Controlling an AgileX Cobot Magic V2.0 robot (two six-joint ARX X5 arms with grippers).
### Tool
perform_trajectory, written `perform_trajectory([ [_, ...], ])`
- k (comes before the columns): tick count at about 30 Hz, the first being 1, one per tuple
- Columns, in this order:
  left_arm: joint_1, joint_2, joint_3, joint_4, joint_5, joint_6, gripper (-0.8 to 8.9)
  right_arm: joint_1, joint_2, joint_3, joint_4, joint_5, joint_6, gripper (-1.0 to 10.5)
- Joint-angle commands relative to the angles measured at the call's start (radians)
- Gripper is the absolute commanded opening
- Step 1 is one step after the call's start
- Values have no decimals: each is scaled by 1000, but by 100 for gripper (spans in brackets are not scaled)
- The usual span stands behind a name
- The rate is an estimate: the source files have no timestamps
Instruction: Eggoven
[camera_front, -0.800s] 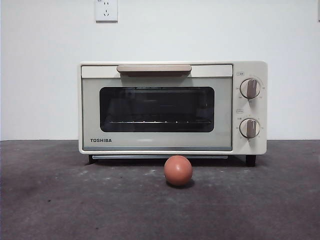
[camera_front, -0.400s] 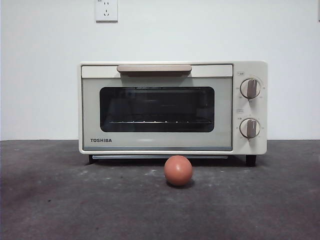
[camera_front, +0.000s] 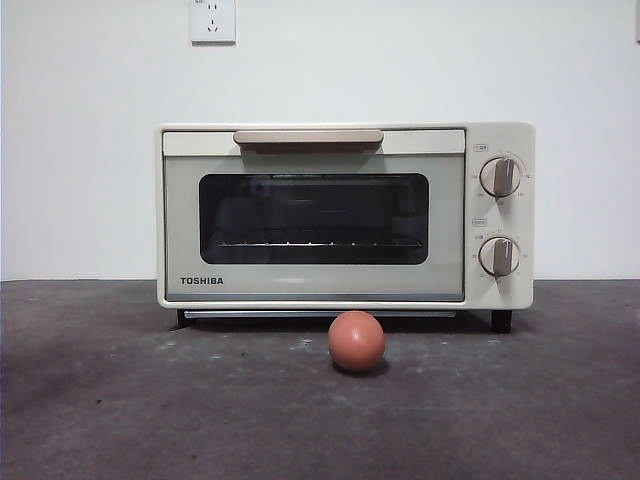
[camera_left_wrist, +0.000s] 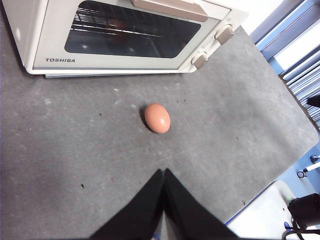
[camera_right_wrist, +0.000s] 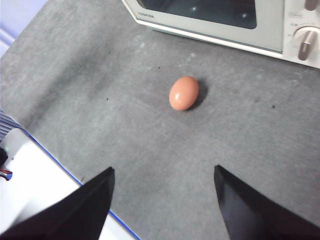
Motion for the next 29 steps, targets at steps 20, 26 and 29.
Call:
perform_trajectory([
  [20,-3,7,18,8,4,19,6,441,655,79,523,431,326,323],
  [26,-4,7,18,8,4,19,6,472,890,230,505,496,325,323],
  [29,-10,7,18,8,4,19,6,478,966,261,499,502,326,323],
])
